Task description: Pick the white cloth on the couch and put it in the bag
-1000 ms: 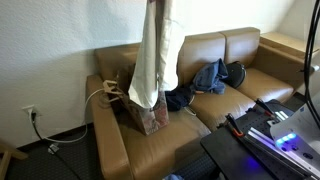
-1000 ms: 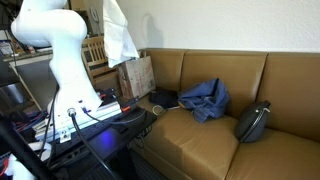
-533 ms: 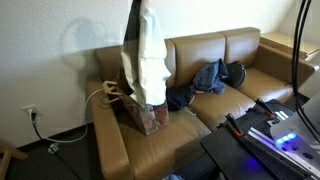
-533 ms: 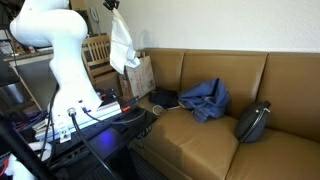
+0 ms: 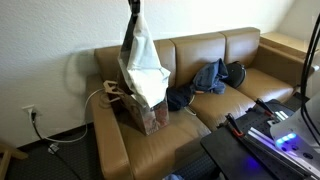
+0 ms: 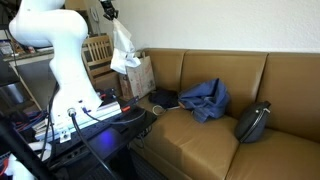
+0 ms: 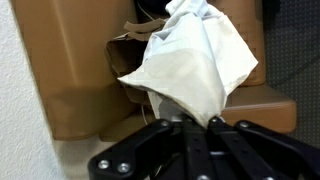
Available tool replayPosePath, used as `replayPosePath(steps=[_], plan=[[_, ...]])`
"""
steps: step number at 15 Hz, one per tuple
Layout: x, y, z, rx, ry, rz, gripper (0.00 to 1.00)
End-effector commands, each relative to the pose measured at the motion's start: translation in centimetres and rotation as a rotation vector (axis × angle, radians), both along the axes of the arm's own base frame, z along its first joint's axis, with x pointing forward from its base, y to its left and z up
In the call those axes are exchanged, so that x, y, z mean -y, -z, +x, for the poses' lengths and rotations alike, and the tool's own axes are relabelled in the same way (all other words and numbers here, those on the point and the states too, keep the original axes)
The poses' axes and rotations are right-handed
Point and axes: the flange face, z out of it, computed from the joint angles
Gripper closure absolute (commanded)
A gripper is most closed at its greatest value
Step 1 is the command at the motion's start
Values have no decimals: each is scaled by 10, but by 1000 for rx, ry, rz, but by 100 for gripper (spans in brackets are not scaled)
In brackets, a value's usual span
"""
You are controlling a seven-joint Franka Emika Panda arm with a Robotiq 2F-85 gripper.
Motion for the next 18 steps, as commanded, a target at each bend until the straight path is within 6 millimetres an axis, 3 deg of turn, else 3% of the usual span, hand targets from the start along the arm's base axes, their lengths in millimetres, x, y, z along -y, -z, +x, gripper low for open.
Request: replayPosePath(steps=[1,2,5,7,13,18], plan=[[35,16,-6,-33,20,17,99],[10,11,-4,-15,11,-1,98],[27,17,1,-34,34,-2,98],[26,18,4,-45,32,-7,99],[1,91,50,116,52,33,99],[-6,152,67,126,66,-19,99]])
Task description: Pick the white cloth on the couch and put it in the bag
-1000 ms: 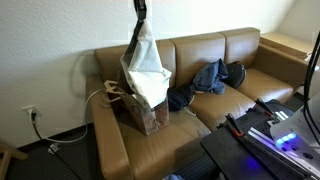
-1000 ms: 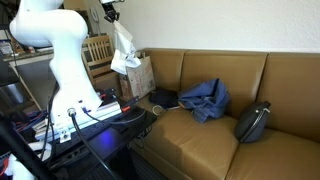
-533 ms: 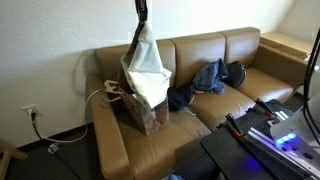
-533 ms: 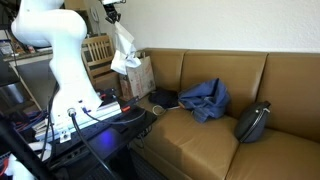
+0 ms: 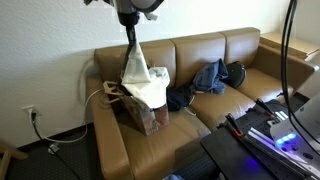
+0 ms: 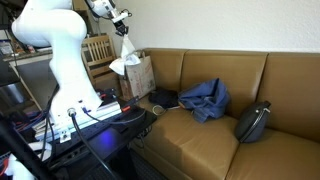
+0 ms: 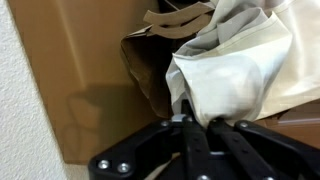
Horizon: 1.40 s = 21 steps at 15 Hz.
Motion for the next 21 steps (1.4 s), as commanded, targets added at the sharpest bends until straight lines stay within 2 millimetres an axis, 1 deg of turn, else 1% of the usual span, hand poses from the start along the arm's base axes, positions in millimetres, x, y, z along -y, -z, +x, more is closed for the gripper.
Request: replayPosePath(steps=[1,5,6,7,9,10,11,14,16,17,18,19,21], plan=[[-1,29,12,6,20,-25,99],[10,60,10,-44,43,-70,99],[12,66,8,-62,47,-80,90],[11,71,7,-84,48,-85,72],[10,73,1,-105,44,-93,60],[9,69,-2,-112,43,-85,51],[8,64,-3,-111,45,-71,45],[6,46,-7,-161,55,26,23],[10,20,-7,-149,89,84,10],[13,1,-9,-133,101,102,4],[15,-12,-10,-135,101,116,0],[15,-24,-11,-153,104,131,0],[13,-37,-17,-193,117,148,0]])
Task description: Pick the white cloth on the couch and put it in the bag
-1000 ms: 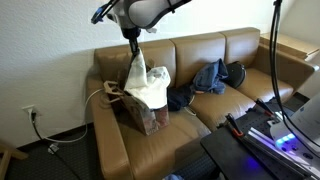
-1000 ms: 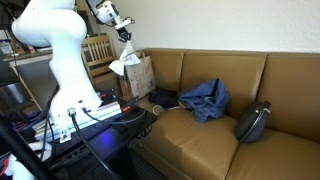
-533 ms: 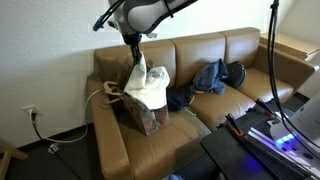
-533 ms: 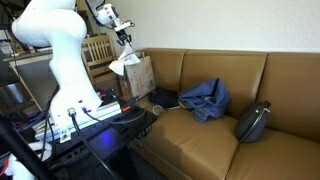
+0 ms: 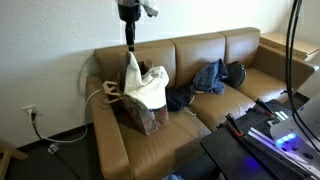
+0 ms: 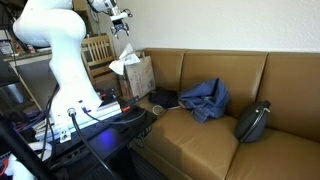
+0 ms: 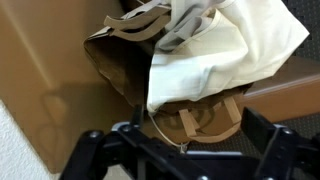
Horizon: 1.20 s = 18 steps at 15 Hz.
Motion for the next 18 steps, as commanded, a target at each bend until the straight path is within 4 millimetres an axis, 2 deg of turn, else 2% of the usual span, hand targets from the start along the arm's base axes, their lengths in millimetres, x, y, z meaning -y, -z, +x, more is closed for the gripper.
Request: replayPosePath(steps=[1,7,11,12,13,18], plan=[[4,-21,-16,-88,2,20,0],[-1,-3,-34,-255,20,-8,0],[3,11,-34,-272,28,-42,0],[2,20,-32,-248,20,-46,25],[3,30,-31,-238,23,-46,27],[4,68,-13,-157,15,-72,63]])
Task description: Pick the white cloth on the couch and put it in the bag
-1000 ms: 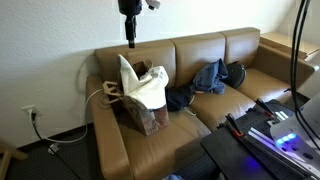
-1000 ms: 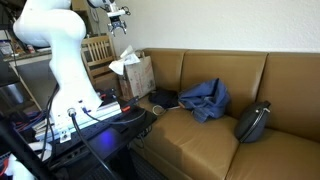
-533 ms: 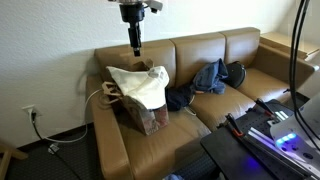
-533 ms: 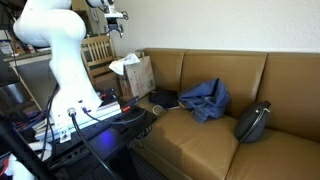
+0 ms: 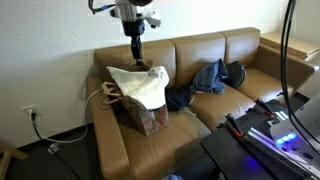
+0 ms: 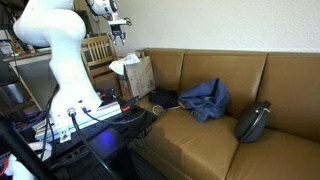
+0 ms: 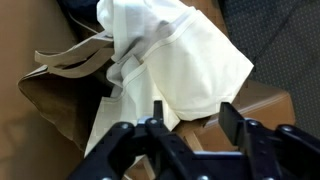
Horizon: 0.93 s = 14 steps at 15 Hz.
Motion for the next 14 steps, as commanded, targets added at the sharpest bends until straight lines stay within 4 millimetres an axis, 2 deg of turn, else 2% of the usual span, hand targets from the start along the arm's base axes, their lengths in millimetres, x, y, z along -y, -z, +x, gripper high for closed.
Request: replayPosePath(steps=[1,2,3,4,5,6,7,8,9,10,14], plan=[[3,26,13,65,-15,-21,70],[3,33,17,71,-14,-30,77],[5,40,19,55,-7,-49,37],[3,31,14,45,-13,-35,62],[5,38,15,41,-12,-43,61],[5,42,16,38,-11,-47,55],[5,44,17,37,-11,-47,23],[6,32,11,53,-22,-51,16],[7,31,11,52,-26,-77,10],[8,41,19,59,-29,-71,2],[8,94,42,66,8,-40,0]])
